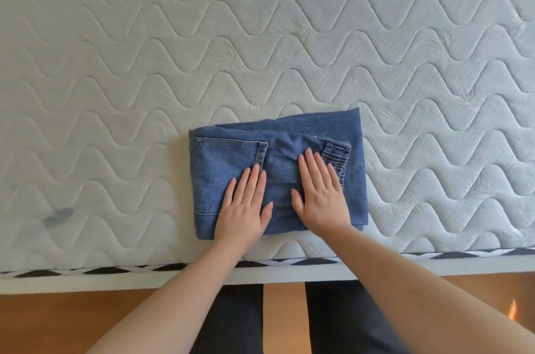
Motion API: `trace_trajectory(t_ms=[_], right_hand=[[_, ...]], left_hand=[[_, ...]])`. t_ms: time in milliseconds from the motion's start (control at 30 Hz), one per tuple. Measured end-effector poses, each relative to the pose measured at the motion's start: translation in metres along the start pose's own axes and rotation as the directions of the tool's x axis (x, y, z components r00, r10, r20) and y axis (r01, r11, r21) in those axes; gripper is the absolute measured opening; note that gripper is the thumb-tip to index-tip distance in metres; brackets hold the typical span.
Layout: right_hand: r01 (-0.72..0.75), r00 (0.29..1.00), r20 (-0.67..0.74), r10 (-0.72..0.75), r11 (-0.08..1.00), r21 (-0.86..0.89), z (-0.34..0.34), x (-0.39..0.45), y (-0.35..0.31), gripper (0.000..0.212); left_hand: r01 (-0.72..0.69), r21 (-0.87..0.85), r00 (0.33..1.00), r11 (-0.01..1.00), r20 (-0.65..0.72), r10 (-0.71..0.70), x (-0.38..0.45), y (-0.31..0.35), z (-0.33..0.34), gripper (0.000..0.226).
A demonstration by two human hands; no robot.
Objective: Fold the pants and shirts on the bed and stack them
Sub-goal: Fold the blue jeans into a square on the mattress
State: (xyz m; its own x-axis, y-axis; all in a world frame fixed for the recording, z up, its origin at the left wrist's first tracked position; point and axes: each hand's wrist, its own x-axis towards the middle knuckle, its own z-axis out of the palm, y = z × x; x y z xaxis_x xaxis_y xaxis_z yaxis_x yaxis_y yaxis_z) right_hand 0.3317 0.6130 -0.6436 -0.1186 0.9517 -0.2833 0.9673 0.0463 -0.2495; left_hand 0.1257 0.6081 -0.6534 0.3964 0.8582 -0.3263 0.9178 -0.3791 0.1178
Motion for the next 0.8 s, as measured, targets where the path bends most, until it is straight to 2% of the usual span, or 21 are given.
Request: trace_trajectory(t_ms=[100,167,233,300,333,367,400,433,500,533,600,667,733,800], right_hand=[[0.01,1.0,-0.01,-0.009,0.997,0.077,-0.011,0.004,-0.001,0.066],[-0.007,0.995,-0.093,0.023,0.986,0.167,-0.022,0.001,0.004,0.061],[-0.147,0.962,-0.182,0.204,0.947,0.287,-0.032,-0.002,0.019,0.058],[-0.354,0.876,-0.142,0.461,0.815,0.459,-0.04,-0.004,0.039,0.061],[-0.418,0.834,-0.098,0.543,0.737,0.532,-0.042,-0.004,0.049,0.061],[-0.453,0.805,-0.05,0.591,0.668,0.59,-0.043,-0.002,0.057,0.061],[-0.477,0.789,0.007,0.614,0.606,0.636,-0.044,0.001,0.063,0.061],[-0.499,0.782,0.062,0.621,0.563,0.658,-0.044,0.004,0.066,0.059],[-0.55,0.77,0.138,0.623,0.54,0.637,-0.041,0.011,0.07,0.055],[-0.578,0.759,0.167,0.629,0.533,0.619,-0.039,0.013,0.07,0.053],[-0.597,0.752,0.175,0.635,0.544,0.589,-0.039,0.017,0.067,0.053],[-0.561,0.778,0.126,0.615,0.591,0.579,-0.042,0.015,0.06,0.054],[-0.505,0.812,0.071,0.579,0.638,0.581,-0.041,0.01,0.052,0.053],[-0.479,0.825,0.068,0.561,0.629,0.613,-0.039,0.005,0.045,0.058]], left_hand=[[0.001,-0.049,1.0,0.999,0.016,0.0,0.007,0.003,-0.013,0.067],[-0.021,-0.148,0.999,0.989,-0.041,0.015,0.007,-0.004,-0.028,0.063],[0.004,-0.213,0.981,0.977,-0.187,-0.045,0.006,-0.021,-0.042,0.057],[0.11,-0.252,0.926,0.961,-0.325,-0.191,0.006,-0.042,-0.054,0.055],[0.185,-0.302,0.893,0.935,-0.346,-0.288,0.006,-0.052,-0.057,0.056],[0.269,-0.397,0.861,0.878,-0.309,-0.404,0.007,-0.061,-0.058,0.056],[0.351,-0.53,0.827,0.772,-0.21,-0.521,0.009,-0.068,-0.059,0.056],[0.421,-0.657,0.788,0.625,-0.075,-0.611,0.011,-0.074,-0.059,0.055],[0.529,-0.776,0.71,0.344,0.183,-0.68,0.015,-0.084,-0.055,0.042],[0.562,-0.782,0.69,0.27,0.263,-0.674,0.017,-0.088,-0.053,0.036],[0.58,-0.79,0.69,0.197,0.348,-0.635,0.021,-0.093,-0.053,0.044],[0.569,-0.813,0.695,0.123,0.396,-0.6,0.023,-0.096,-0.053,0.052],[0.531,-0.844,0.718,0.07,0.405,-0.566,0.022,-0.095,-0.052,0.045],[0.488,-0.871,0.745,0.052,0.385,-0.545,0.016,-0.09,-0.049,0.039]])
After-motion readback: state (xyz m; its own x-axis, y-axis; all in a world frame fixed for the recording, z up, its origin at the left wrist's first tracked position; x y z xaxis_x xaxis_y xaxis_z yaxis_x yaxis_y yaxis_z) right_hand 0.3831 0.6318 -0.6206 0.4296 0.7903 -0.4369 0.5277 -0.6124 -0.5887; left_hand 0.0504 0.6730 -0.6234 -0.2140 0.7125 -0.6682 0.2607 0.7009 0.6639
